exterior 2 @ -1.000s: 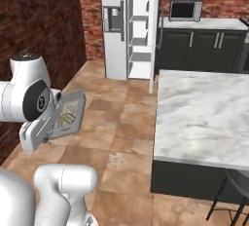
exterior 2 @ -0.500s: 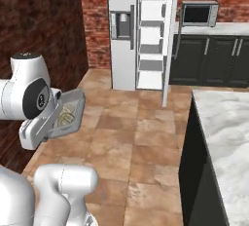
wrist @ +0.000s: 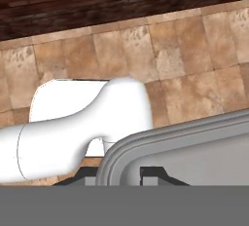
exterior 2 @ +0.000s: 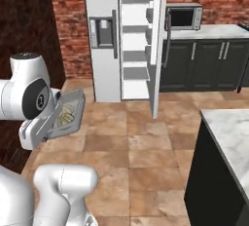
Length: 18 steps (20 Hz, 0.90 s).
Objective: Place two dumplings into each of the tupperware containers and then place the containers in the fridge.
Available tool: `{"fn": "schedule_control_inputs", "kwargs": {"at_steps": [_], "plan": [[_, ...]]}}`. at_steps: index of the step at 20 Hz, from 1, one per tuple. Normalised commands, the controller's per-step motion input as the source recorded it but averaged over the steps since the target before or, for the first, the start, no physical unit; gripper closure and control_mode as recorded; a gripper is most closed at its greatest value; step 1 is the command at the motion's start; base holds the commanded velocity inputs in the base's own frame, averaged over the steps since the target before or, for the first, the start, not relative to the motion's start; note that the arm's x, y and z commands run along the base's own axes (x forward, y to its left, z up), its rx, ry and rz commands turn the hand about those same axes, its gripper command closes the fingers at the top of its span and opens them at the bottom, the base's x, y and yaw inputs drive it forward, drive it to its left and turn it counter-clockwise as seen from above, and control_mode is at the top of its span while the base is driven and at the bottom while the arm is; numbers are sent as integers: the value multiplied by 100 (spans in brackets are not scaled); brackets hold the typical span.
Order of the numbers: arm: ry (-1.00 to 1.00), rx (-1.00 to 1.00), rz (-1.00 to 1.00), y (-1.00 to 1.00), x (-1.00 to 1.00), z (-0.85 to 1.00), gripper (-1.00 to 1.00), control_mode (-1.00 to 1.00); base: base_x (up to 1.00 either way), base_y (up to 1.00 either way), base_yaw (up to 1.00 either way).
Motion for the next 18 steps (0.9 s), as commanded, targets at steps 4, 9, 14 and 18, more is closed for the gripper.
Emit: {"fn": "schedule_control_inputs", "kwargs": {"at_steps": [4,9,14,18], "plan": [[0,0,0,0,0,0,100,100,100,24,-14],[0,0,0,0,0,0,100,100,100,3,1],[0,0,0,0,0,0,100,100,100,0,12],[0,0,0,0,0,0,100,100,100,-19,17]]}}
